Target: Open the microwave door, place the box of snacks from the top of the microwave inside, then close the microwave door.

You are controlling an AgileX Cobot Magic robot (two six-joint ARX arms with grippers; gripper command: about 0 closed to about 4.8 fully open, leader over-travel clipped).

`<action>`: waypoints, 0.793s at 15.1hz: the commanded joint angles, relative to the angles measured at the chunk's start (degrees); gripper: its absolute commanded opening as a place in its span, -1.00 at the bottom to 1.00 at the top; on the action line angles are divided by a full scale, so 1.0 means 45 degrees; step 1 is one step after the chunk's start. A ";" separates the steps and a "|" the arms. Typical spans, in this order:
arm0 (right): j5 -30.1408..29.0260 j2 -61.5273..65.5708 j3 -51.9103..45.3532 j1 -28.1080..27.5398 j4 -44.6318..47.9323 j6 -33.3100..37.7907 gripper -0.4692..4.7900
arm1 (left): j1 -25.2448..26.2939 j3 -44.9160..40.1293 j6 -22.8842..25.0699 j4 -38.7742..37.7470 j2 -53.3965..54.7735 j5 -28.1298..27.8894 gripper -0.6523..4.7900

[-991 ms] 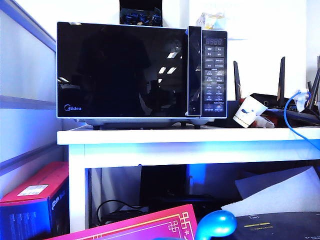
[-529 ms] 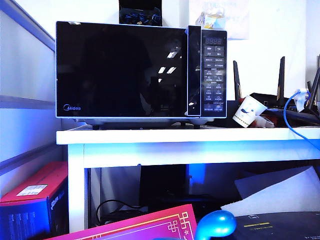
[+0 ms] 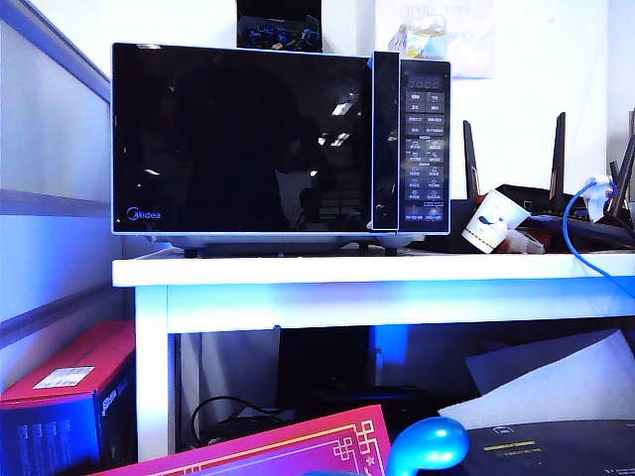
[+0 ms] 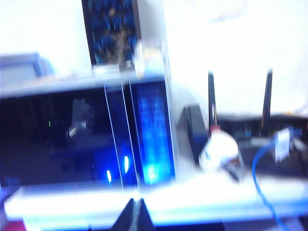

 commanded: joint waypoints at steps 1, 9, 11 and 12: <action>-0.0131 0.2195 0.2210 0.0005 0.0146 -0.0049 -0.83 | 0.0000 0.4085 0.0529 -0.1520 0.2851 0.1671 -0.78; -0.2662 0.7810 0.5508 -0.0005 0.1914 -0.0627 -0.83 | 0.0000 1.2099 0.0418 -0.6159 0.8738 0.9598 -0.78; -0.2579 0.9015 0.5508 -0.0277 0.3687 -0.0627 -0.83 | 0.0000 1.2060 0.0418 -0.6271 0.8888 0.8694 -0.78; -0.2560 0.9612 0.5508 -0.0442 0.4386 -0.0627 -0.83 | 0.0000 1.2055 0.0437 -0.6407 0.8932 0.8121 -0.78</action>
